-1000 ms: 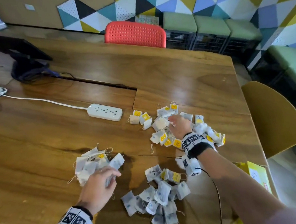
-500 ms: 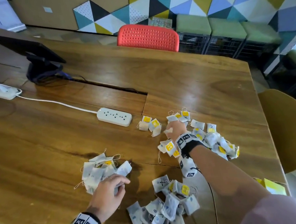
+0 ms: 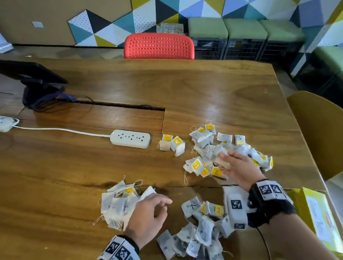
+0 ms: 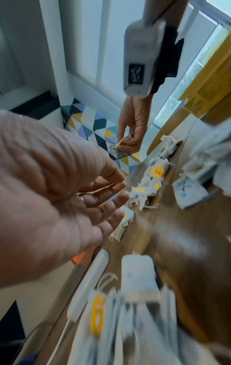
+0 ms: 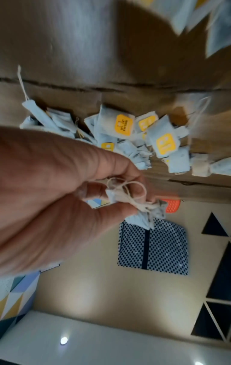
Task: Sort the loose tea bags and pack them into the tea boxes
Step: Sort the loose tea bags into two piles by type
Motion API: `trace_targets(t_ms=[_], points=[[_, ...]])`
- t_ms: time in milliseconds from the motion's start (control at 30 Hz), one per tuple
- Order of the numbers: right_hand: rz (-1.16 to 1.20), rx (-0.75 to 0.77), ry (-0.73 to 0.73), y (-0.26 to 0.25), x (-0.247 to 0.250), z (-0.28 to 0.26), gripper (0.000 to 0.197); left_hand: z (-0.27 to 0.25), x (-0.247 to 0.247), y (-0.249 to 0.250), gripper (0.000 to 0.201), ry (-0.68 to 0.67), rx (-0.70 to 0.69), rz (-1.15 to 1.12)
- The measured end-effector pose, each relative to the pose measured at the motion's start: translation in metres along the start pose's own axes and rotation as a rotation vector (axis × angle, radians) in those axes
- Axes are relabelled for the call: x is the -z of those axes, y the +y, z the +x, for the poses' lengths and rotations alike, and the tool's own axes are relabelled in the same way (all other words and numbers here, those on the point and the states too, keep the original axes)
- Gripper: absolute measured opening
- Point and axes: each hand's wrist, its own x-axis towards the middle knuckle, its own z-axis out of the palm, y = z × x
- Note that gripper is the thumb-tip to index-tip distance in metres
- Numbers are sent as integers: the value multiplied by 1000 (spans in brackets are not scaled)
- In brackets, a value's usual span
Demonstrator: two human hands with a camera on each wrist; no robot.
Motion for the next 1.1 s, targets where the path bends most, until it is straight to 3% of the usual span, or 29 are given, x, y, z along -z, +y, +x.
trace_targets(t_ms=[133,167,267,333,433,500,567,733,933,1033,1100], points=[[111,-61,-75,12,-9,-49,9,13,5,44,21,-120,33,-145],[81,-72,-115,16,-14,-59,11,16,7,54,29,-166,61,-197],[-90,-98,-174,32,-26,-75,10,25,5,72,79,-300,114,-436],[-177,-92,-195,41,-32,-81,15,28,2,73,93,-339,80,-428],[-231,-93,-163,46,-39,-86,8,32,0,70,72,-313,31,-264],[-214,-106,-128,47,-43,-92,7,33,2,66,52,-280,44,-256],[-111,-118,-103,48,-44,-96,10,30,6,64,45,-260,67,-262],[102,-132,-82,50,-45,-106,18,22,20,56,37,-173,83,-315],[197,-96,-125,57,-48,-115,27,15,37,43,40,-196,72,-462],[141,-87,-103,58,-56,-118,22,13,41,33,43,-201,100,-513],[-33,-72,-83,63,-65,-117,28,12,43,29,45,-197,112,-537]])
